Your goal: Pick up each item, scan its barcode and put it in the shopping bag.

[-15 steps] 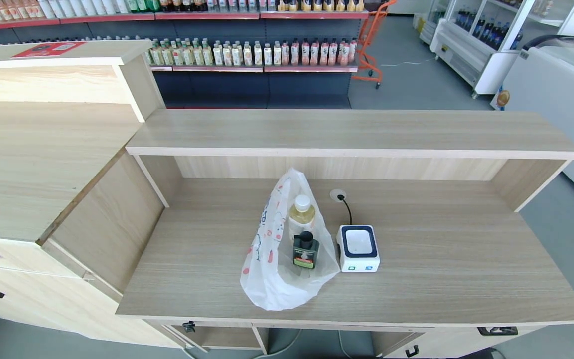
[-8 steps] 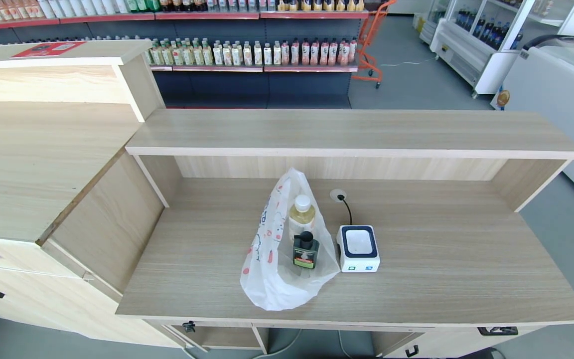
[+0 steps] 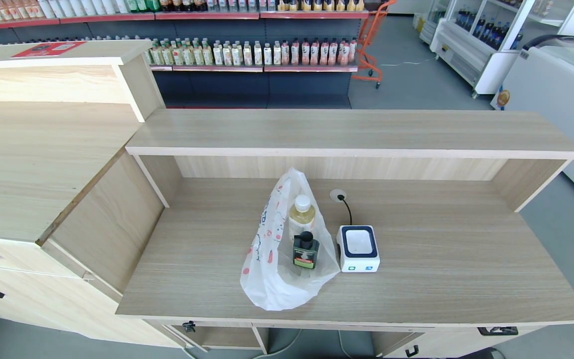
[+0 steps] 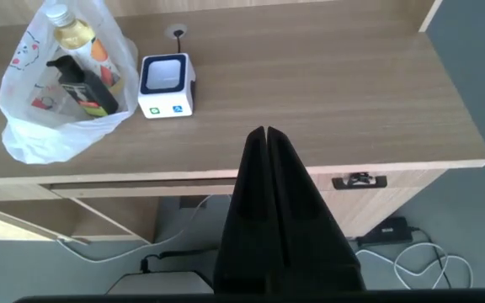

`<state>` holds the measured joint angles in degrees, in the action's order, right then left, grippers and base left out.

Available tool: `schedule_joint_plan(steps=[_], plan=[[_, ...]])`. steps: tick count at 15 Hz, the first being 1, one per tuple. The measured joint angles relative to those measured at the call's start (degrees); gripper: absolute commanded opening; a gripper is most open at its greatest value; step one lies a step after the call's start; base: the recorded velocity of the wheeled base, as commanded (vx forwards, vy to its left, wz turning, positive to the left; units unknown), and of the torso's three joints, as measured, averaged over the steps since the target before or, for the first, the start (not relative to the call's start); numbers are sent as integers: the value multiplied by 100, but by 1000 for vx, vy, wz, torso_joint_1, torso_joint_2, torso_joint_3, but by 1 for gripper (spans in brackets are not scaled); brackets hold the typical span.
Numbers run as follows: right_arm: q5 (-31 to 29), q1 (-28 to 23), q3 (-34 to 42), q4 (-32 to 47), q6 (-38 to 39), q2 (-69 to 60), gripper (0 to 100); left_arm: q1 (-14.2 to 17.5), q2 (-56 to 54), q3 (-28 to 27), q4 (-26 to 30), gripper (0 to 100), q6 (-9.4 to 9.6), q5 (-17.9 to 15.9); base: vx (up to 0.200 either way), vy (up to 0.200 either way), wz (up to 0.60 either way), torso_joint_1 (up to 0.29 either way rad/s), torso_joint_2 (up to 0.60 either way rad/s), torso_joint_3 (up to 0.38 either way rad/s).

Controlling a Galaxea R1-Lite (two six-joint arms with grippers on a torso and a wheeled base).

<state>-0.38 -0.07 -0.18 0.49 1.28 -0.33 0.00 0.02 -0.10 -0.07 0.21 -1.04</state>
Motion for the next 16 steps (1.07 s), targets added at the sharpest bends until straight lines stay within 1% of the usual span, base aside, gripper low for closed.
schedule_joint_plan(steps=[9,12,16], plan=[[-5,-2,0,5,13,4,0,0,0,0,-2,100,-2,-2,0,-200,0,4,3,3],[-5,-2,0,5,13,6,0,0,0,0,0,100,-30,-2,0,0,0,0,0,0],[-5,0,0,5,5,11,0,0,5,0,0,100,-28,-5,200,0,0,6,4,2]])
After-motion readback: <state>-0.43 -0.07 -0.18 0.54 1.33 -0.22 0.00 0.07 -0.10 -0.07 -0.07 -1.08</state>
